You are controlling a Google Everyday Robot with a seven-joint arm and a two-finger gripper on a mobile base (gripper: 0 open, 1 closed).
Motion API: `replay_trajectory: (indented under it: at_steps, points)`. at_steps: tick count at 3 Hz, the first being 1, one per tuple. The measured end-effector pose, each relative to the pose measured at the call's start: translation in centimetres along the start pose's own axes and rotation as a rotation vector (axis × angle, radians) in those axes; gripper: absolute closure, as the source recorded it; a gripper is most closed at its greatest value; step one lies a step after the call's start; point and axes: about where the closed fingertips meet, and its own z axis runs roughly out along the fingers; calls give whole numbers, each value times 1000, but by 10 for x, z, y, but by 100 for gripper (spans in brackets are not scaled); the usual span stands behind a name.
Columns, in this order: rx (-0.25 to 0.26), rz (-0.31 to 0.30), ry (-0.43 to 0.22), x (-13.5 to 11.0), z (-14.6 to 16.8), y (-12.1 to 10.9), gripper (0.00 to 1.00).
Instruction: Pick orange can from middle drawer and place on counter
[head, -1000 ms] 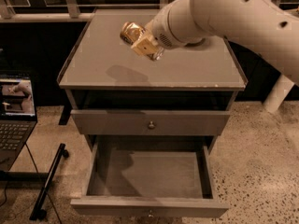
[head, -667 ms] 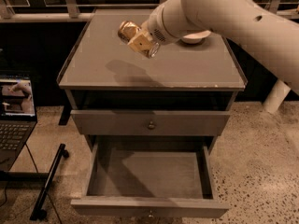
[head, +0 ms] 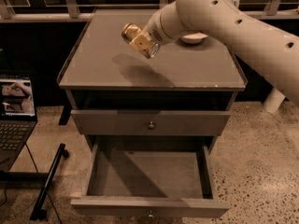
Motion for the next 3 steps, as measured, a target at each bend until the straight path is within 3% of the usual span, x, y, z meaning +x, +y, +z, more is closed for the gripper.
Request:
replay_trajectory:
  at_steps: [1,2,3]
  points:
    - [21,52,25,19,11,-9,100]
    - [22,62,27,20,11,-9,84]
    - [22,62,27,20,12,-9,60]
